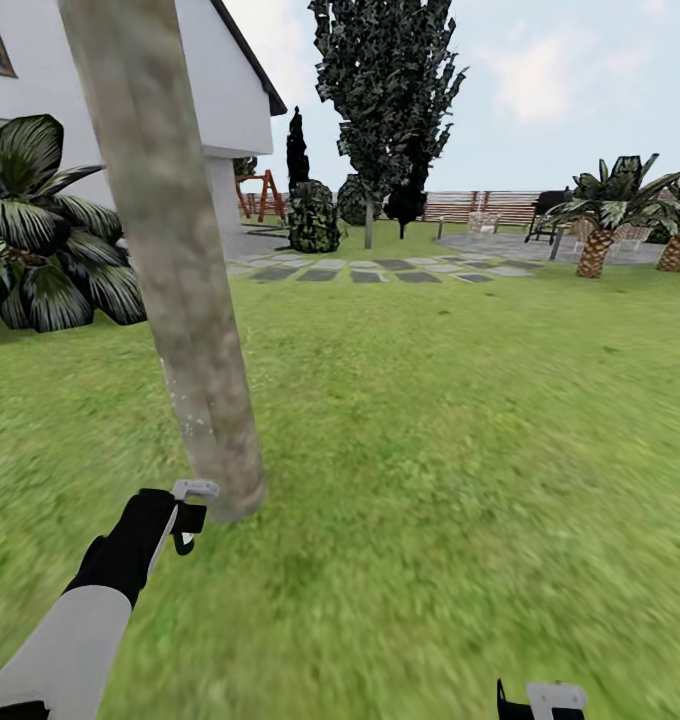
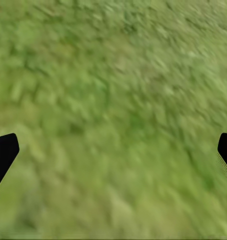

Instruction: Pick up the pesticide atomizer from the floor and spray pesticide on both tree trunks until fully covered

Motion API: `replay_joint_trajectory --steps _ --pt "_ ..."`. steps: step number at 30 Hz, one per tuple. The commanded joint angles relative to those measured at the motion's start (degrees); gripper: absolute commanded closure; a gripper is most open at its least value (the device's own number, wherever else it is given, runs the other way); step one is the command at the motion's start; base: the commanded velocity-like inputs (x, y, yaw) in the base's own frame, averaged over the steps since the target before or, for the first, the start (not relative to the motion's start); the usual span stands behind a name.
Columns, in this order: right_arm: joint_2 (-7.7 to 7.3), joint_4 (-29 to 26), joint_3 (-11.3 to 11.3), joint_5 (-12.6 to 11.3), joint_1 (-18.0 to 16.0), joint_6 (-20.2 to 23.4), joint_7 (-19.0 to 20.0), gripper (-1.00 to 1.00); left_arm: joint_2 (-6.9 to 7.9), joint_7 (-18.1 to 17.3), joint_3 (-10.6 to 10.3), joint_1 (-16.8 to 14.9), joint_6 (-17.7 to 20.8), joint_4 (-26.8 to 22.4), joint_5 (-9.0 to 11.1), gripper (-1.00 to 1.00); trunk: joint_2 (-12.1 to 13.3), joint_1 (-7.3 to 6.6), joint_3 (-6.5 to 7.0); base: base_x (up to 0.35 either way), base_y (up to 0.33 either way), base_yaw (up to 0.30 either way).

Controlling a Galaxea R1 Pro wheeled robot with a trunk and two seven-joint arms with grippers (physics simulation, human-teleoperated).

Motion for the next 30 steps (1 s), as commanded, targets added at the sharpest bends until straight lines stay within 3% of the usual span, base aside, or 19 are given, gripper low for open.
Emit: replay_joint_trajectory --steps 1,9,30 --pt "0.00 0.09 -0.26 0.61 -0.05 -0.13 -0.36 -1.00 -0.02 -0.21 0.08 -0.03 0.20 -0.08 -0.77 1.00 -0.02 0.02 -0.06 0.235 -0.198 0.002" --pt "0.00 0.09 -0.26 0.61 -0.05 -0.15 -0.40 -1.00 -0.02 -0.21 0.01 -0.03 0.17 -0.08 -0.77 1.00 -0.02 0.02 -0.06 0.233 -0.198 0.016" --pt "0.00 0.09 -0.26 0.61 -0.05 -0.13 -0.40 -1.00 -0.02 -0.13 0.00 -0.03 0.11 -0.17 -0.77 1.00 -0.02 0.02 -0.06 0.159 -0.248 0.271"
